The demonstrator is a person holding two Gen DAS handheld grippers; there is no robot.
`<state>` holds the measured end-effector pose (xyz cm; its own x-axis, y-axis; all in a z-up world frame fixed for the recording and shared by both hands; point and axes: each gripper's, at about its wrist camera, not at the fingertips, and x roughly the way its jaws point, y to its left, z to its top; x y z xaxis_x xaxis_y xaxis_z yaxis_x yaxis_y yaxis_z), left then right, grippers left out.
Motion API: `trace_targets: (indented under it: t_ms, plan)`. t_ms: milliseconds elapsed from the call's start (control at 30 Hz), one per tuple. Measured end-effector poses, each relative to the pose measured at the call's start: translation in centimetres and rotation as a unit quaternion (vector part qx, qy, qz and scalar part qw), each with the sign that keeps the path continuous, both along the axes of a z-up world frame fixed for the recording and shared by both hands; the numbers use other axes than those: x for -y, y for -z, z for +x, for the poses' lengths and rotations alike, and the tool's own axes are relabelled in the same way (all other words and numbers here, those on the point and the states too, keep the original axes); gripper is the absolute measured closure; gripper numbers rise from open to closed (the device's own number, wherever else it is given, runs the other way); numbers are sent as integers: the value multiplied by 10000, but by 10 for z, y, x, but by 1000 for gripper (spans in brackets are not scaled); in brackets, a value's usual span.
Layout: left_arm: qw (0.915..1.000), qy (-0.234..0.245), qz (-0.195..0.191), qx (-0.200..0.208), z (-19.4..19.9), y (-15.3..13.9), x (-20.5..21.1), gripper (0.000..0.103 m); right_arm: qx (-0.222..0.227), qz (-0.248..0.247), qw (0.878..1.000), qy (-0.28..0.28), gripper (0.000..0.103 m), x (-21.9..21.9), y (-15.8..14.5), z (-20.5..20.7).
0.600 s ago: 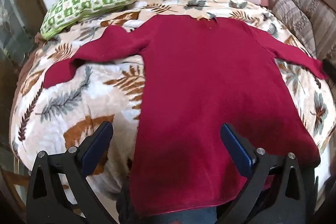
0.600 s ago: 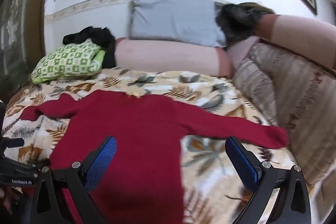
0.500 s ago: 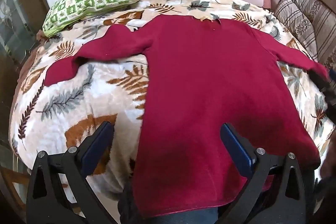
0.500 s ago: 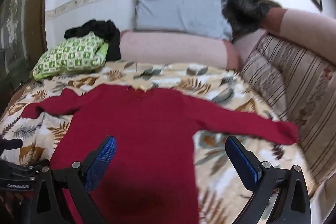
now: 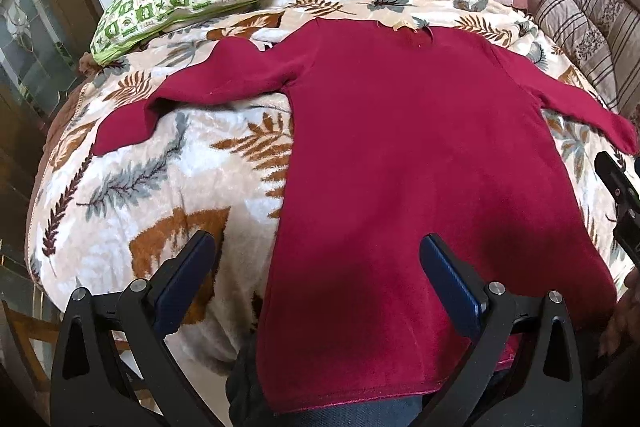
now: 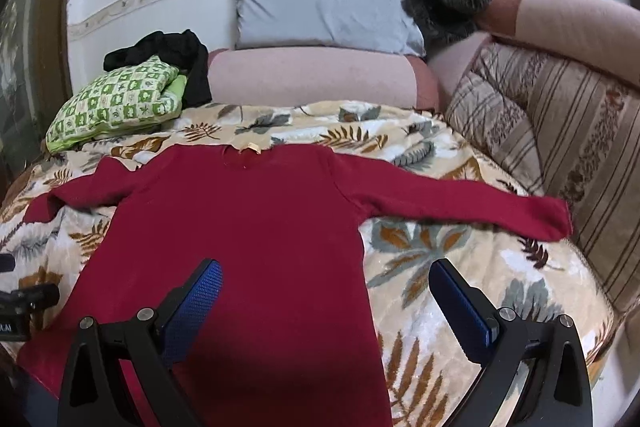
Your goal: Fold small clothes
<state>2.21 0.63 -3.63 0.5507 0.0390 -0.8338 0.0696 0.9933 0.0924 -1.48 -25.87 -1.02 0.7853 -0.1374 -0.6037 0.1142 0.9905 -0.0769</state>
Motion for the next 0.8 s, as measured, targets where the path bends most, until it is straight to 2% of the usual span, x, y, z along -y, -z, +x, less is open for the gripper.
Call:
trace_targets:
  t_ms: [133, 167, 333, 467, 633, 800]
  plan:
    - [10000, 1, -23, -38, 1, 3, -1, 0, 122, 4, 9999, -58, 0, -3, 0, 1]
    - [10000, 6, -48, -60, 1, 4, -2, 0, 352, 4, 9994, -57, 0, -4, -1, 3]
    - [9997, -4, -143, -185, 5, 11, -5, 0, 316, -31, 9995, -93, 0, -7, -1, 4]
    - [9994, -96, -243, -248, 9, 16, -13, 0, 82, -22, 9998, -202, 0, -8, 2, 4]
    - [9990, -190, -224, -338, 18, 25, -24, 0, 1, -1, 9992, -388, 0, -13, 7, 5]
    - [9953, -476, -772, -352, 37, 35, -67, 0, -344, -9, 9985, -423, 1, -16, 16, 12]
